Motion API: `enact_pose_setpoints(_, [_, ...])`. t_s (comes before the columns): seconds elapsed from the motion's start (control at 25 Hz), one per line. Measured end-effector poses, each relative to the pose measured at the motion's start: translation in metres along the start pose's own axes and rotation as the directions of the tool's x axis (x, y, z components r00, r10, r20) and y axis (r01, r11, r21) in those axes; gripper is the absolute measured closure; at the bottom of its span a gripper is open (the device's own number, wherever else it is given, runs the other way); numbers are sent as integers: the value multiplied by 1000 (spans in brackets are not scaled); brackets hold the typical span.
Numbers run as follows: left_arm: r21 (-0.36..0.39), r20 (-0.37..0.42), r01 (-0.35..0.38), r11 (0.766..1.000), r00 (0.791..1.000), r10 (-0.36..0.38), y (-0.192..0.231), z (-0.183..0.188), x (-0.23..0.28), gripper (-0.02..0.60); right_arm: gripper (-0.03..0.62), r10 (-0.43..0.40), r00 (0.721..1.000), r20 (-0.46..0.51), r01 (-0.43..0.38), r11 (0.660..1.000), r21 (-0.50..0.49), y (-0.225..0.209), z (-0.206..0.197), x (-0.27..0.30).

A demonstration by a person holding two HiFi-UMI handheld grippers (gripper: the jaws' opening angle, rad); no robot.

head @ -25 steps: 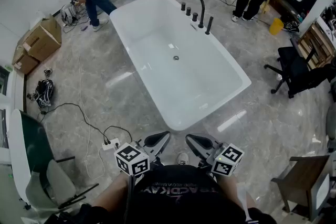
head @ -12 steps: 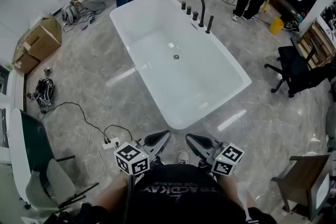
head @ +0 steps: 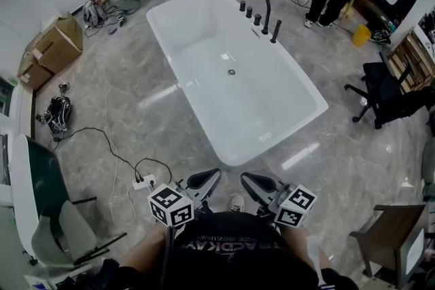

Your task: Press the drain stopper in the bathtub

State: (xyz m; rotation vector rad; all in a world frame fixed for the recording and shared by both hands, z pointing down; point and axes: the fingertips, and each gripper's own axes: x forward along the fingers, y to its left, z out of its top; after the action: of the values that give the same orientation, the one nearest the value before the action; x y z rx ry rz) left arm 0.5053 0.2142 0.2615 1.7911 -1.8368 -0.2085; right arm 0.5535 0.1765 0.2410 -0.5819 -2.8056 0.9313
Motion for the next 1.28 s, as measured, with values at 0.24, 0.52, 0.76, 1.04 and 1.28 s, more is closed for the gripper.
enact_pose_setpoints(0.24, [-20, 15, -27, 999, 1000, 27, 12, 6, -15, 575, 583, 11, 1000, -12, -11, 1000, 16, 2, 1, 17])
enact_pose_setpoints(0.52, [-79, 44, -81, 994, 995, 84, 53, 17, -44, 575, 583, 29, 998, -62, -28, 999, 25, 1, -2, 62])
enact_pose_setpoints(0.76, [-118, 75, -113, 987, 990, 122, 109, 40, -79, 575, 583, 45, 993, -107, -42, 999, 33, 2, -1, 129])
enact_pose_setpoints(1.04, [-135, 89, -144, 980, 984, 157, 177, 62, -127, 575, 583, 56, 989, -138, -50, 998, 41, 5, -7, 213])
enact_pose_setpoints(1.28, [-157, 85, -168, 973, 980, 182, 220, 70, -161, 575, 584, 76, 983, -165, -68, 996, 51, 11, -16, 270])
